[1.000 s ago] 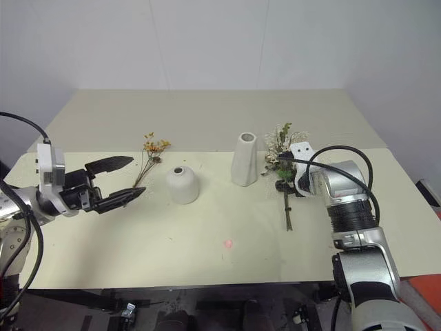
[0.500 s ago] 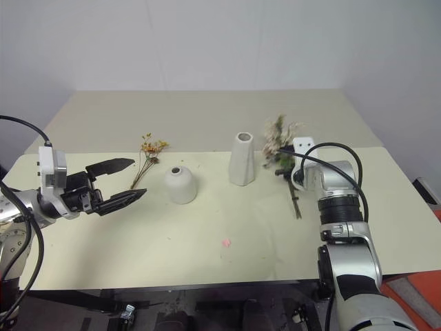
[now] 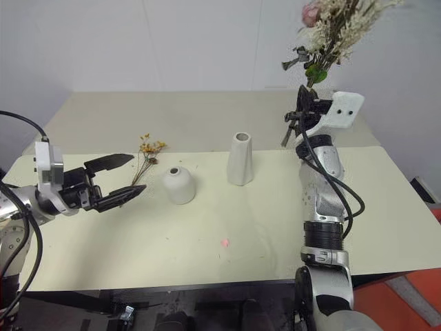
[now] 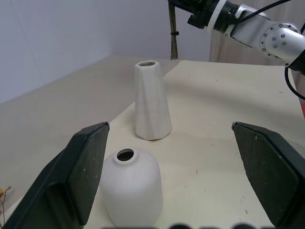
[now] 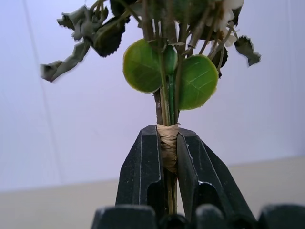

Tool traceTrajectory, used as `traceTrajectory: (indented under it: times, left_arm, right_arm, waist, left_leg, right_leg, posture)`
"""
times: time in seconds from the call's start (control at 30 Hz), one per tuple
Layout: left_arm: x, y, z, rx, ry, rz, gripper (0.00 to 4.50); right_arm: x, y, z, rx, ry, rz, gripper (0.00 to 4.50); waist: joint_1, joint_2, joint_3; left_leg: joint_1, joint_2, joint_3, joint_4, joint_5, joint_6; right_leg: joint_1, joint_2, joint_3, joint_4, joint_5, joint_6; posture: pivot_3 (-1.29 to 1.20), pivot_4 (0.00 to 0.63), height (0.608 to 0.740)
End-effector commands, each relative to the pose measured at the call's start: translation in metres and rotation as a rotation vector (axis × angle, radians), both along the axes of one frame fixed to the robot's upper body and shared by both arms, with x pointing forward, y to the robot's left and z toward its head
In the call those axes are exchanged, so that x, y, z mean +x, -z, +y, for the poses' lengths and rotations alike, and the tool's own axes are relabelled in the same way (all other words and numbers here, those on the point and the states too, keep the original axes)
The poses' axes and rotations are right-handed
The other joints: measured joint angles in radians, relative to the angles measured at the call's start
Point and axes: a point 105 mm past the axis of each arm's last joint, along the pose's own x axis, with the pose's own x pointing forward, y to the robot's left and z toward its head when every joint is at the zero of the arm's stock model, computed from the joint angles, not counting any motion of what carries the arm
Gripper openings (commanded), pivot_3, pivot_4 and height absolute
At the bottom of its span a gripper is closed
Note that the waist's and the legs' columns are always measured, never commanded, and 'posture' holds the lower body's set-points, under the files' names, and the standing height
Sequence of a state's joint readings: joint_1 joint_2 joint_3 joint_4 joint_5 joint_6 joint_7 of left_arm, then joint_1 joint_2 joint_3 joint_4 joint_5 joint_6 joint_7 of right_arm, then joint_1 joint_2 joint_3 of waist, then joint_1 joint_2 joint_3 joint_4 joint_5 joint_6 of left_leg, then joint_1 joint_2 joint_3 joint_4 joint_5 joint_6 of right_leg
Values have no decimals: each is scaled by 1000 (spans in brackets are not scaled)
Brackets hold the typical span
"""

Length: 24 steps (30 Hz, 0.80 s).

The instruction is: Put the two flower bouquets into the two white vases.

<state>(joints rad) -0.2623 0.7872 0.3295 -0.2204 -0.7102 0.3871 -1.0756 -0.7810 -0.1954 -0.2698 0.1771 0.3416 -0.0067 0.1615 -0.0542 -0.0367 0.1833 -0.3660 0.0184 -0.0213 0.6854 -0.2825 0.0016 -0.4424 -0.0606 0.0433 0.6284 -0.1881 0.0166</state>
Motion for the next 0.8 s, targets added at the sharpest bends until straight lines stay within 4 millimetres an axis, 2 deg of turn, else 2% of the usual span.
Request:
traceTrajectory:
  times: [0.03,0.23,0.37,0.53,0.67,0.8]
  left_arm:
    - [-3,-10,1,8,11,-36,4500]
    - [-3,-10,2,14,7,-32,4500]
    - [-6,-9,3,15,-2,-30,4500]
    - [-11,-7,5,12,-17,-19,4500]
    - [-14,-8,6,9,-22,-13,4500]
    - [-14,-7,6,10,-21,-6,4500]
  right_arm:
    - [-11,-36,17,51,-99,-162,212]
    - [-2,-57,44,144,-220,-218,212]
    - [2,-62,63,106,-266,-219,212]
    - [1,-53,68,82,-275,-198,212]
    - [1,-37,62,71,-246,-162,212]
    - [2,-31,61,60,-228,-139,212]
  waist:
    - [-7,0,0]
    - [-16,1,1]
    - [-15,1,1]
    - [-14,1,1]
    - [-12,1,1]
    - [-13,1,1]
  left_leg:
    - [0,0,0,0,0,0]
    - [-1,0,0,0,0,0]
    - [-2,0,-1,-1,0,0]
    - [-3,0,-1,-1,0,0]
    - [-4,0,-1,-3,0,0]
    - [-4,-1,0,-3,1,-1]
  right_leg:
    - [0,0,0,0,0,0]
    - [-3,0,0,1,0,0]
    - [-3,0,0,1,0,0]
    - [-5,-1,0,2,0,0]
    - [-5,-1,0,2,0,0]
    - [-7,-1,1,2,0,0]
  posture:
    - [0,150,740]
    - [0,150,740]
    - [0,150,740]
    - [0,150,740]
    - [0,150,740]
    - [0,150,740]
